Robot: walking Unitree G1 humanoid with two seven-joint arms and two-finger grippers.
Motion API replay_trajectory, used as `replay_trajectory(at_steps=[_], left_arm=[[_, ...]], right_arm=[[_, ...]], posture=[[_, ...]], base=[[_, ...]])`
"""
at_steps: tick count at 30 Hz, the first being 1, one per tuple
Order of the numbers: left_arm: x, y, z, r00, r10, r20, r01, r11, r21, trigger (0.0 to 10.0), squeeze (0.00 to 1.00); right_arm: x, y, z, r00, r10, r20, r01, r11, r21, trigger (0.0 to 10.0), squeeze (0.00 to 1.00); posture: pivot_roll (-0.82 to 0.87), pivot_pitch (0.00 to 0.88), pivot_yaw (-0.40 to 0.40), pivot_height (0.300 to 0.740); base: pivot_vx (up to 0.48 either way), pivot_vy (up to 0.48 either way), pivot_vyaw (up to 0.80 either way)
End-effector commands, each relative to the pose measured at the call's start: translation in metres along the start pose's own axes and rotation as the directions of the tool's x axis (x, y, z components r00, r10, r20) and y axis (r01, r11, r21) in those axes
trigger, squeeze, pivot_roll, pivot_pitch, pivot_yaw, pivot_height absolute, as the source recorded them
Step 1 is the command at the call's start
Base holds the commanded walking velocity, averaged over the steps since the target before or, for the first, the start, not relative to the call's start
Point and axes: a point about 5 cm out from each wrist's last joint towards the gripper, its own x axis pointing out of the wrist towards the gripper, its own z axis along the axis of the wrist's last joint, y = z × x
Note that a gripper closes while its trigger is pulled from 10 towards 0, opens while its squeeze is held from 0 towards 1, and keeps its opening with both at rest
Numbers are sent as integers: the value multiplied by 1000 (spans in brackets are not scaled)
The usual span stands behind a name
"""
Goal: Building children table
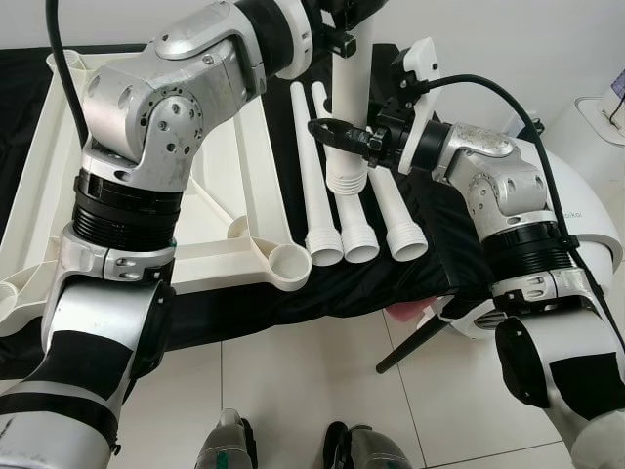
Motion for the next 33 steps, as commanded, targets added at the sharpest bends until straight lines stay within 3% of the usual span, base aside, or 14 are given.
replay_trajectory(at_steps=[1, 2, 3, 12, 13, 14, 15, 17, 18, 19, 33], left_arm=[[3, -19, 3, 972, -233, 0, 233, 972, 23, 10000, 0], [3, -19, 3, 972, -234, -1, 234, 972, 21, 10000, 0], [3, -19, 2, 972, -234, -1, 234, 972, 21, 10000, 0], [4, -23, 3, 966, -259, 6, 259, 966, 23, 10000, 0], [4, -23, 3, 966, -259, 7, 259, 965, 25, 10000, 0], [4, -23, 3, 966, -259, 7, 259, 965, 25, 10000, 0], [3, -23, 4, 966, -260, 7, 260, 965, 28, 10000, 0], [2, -22, 4, 966, -259, 6, 259, 965, 31, 10000, 0], [1, -22, 4, 966, -258, 6, 258, 966, 24, 10000, 592], [0, -21, 4, 968, -251, 12, 251, 968, -3, 10000, 1000], [-3, -16, 5, 968, -253, 3, 253, 967, -25, 10000, 1000]], right_arm=[[1, -3, 8, 1000, -11, 23, 11, 1000, -14, 431, 0], [1, -3, 9, 1000, -12, 25, 12, 1000, -15, 549, 0], [2, -3, 9, 1000, -13, 26, 13, 1000, -15, 0, 0], [4, -8, 4, 998, -61, 6, 61, 998, 2, 0, 0], [5, -8, 3, 998, -68, 1, 68, 998, 2, 2667, 0], [5, -8, 3, 998, -68, 1, 68, 998, 2, 2667, 0], [6, -8, 3, 997, -71, 0, 71, 997, 2, 10000, 0], [7, -8, 2, 997, -72, -1, 72, 997, 5, 10000, 0], [7, -8, 2, 997, -73, -1, 73, 997, 5, 10000, 0], [7, -9, 3, 997, -80, 4, 80, 997, 6, 10000, 0], [9, -12, 2, 993, -114, 19, 114, 993, 14, 10000, 0]], posture=[[45, 132, -62, 740], [45, 132, -62, 740], [45, 130, -61, 740], [45, 127, -59, 740], [46, 125, -59, 740], [46, 125, -59, 740], [46, 125, -59, 740], [47, 123, -58, 740], [47, 123, -58, 740], [48, 123, -57, 740], [60, 120, -53, 740]], base=[[0, 0, 0], [0, 0, 0], [0, 0, 0], [0, 0, 0], [0, 0, 0], [0, 0, 0], [0, 0, 0], [0, 0, 0], [0, 0, 0], [0, 0, 0], [0, 0, 0]])
